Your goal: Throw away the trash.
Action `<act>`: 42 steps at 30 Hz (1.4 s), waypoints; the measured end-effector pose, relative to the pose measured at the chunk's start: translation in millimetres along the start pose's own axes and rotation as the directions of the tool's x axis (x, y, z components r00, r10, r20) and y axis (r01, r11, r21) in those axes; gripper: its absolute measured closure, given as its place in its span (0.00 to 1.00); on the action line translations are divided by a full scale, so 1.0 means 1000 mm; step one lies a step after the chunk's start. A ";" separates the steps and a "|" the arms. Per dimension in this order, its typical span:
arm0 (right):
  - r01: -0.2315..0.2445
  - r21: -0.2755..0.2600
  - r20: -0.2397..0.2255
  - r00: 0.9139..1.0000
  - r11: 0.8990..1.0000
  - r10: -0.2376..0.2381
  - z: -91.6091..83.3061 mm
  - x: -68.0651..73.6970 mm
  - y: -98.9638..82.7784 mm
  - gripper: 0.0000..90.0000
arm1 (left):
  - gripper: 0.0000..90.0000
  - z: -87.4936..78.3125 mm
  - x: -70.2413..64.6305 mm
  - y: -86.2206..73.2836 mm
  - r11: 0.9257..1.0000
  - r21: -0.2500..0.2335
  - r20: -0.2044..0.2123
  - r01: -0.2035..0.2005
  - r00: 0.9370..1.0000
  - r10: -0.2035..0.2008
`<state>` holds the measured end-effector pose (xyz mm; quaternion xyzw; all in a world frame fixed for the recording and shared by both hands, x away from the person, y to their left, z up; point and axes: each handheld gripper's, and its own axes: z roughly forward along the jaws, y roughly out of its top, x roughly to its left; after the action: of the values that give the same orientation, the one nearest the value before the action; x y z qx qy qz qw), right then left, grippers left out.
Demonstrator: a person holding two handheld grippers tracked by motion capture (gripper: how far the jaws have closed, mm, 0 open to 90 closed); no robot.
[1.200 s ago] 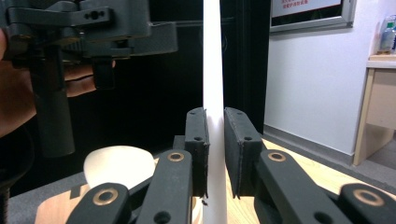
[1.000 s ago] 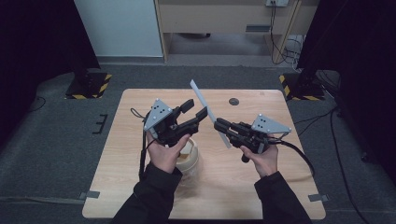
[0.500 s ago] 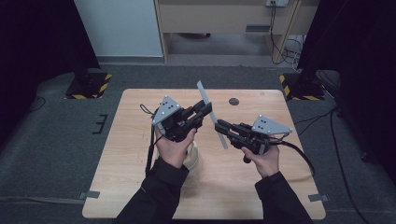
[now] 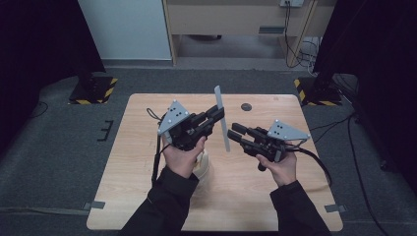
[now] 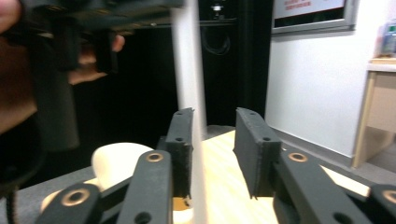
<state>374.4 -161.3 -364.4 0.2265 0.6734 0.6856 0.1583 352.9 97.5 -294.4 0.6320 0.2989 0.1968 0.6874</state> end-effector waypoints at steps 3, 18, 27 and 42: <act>-0.012 -0.003 0.062 0.998 1.000 0.012 -0.009 -0.010 -0.001 0.64 | 0.89 -0.010 0.004 0.006 1.000 -0.009 -0.016 -0.018 1.000 0.018; -0.086 0.137 0.313 0.949 0.987 0.039 -0.044 -0.061 -0.041 0.40 | 0.89 -0.062 0.044 0.017 0.999 -0.016 -0.120 -0.031 0.992 0.029; -0.127 0.185 0.382 0.923 0.974 0.048 -0.053 -0.076 -0.061 0.35 | 0.89 -0.064 0.059 -0.007 0.999 0.042 -0.138 -0.027 0.990 0.032; -0.127 0.207 0.381 0.924 0.970 0.040 -0.052 -0.077 -0.064 0.34 | 0.85 -0.061 0.075 -0.055 0.994 0.114 -0.141 -0.003 0.990 0.019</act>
<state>406.9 -243.4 -435.5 0.3981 0.6946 0.5544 0.2273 362.5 184.9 -362.0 0.6561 0.3540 0.2277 0.6264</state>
